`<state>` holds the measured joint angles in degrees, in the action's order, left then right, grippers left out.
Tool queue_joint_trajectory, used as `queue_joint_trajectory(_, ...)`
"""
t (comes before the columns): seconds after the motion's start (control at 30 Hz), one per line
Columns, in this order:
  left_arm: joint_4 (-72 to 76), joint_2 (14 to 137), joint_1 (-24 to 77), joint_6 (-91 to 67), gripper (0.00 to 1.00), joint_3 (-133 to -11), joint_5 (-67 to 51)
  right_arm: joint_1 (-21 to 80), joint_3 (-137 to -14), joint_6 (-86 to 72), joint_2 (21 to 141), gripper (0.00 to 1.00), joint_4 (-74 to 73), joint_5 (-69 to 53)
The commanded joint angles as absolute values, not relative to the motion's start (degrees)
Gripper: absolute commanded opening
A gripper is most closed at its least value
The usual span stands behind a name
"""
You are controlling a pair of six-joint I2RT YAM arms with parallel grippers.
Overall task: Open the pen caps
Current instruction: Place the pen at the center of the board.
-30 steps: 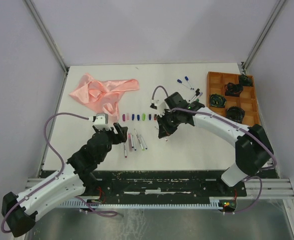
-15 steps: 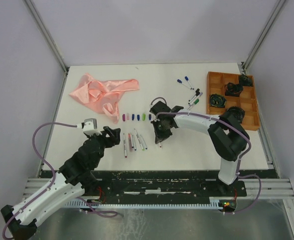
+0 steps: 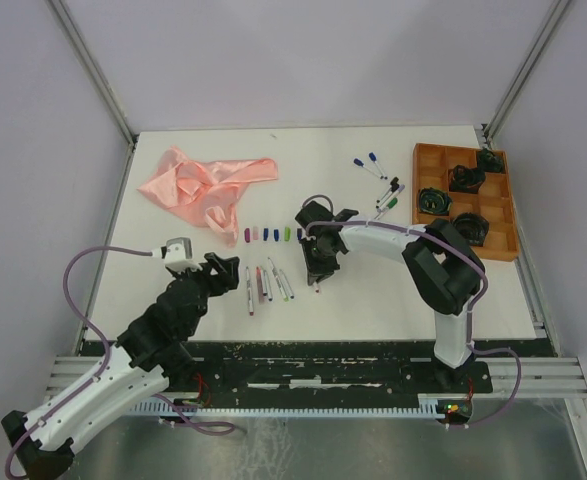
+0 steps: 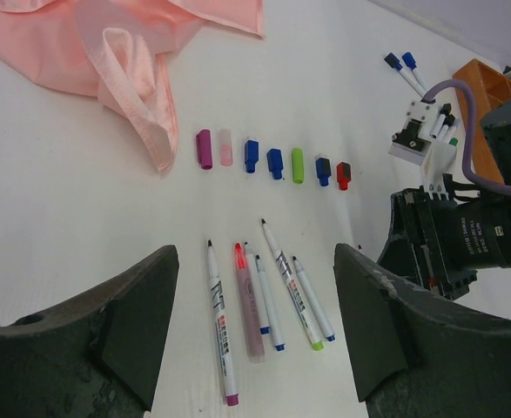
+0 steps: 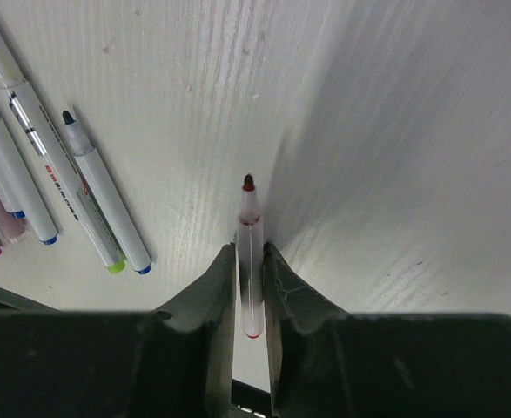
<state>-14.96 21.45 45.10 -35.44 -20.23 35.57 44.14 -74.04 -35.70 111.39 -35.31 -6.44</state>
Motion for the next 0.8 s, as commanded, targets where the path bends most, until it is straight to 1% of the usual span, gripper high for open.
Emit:
queue_joint_trajectory(0.0,-14.72,20.07,45.08,-38.14,0.78,-19.86,37.27,44.21,-75.29,-36.92,113.80,0.26,-36.47,-2.59)
queue_joint_trajectory(0.07,-14.96,19.66,45.07,-38.23,0.78,-19.86,37.27,44.16,-75.46,-36.83,114.53,0.27,-36.80,-2.39)
queue_joint_trajectory(0.1,-14.99,19.54,45.06,-38.23,0.78,-19.86,37.27,44.13,-75.48,-36.87,114.72,0.30,-36.93,-2.25)
queue_joint_trajectory(0.17,-15.19,19.28,44.99,-38.23,0.78,-19.97,37.35,44.12,-75.52,-36.74,115.06,0.32,-37.05,-2.41)
queue_joint_trajectory(0.43,-15.46,18.86,45.08,-38.45,0.78,-20.37,37.03,44.15,-76.24,-35.27,114.65,0.34,-36.53,-4.78)
queue_joint_trajectory(0.57,-15.63,18.43,45.03,-38.58,0.78,-20.56,36.50,44.08,-77.87,-32.92,112.55,0.42,-35.75,-7.96)
queue_joint_trajectory(0.77,-15.99,16.81,45.07,-38.80,0.78,-20.83,35.72,42.76,-79.42,-28.87,107.44,0.45,-36.25,-8.27)
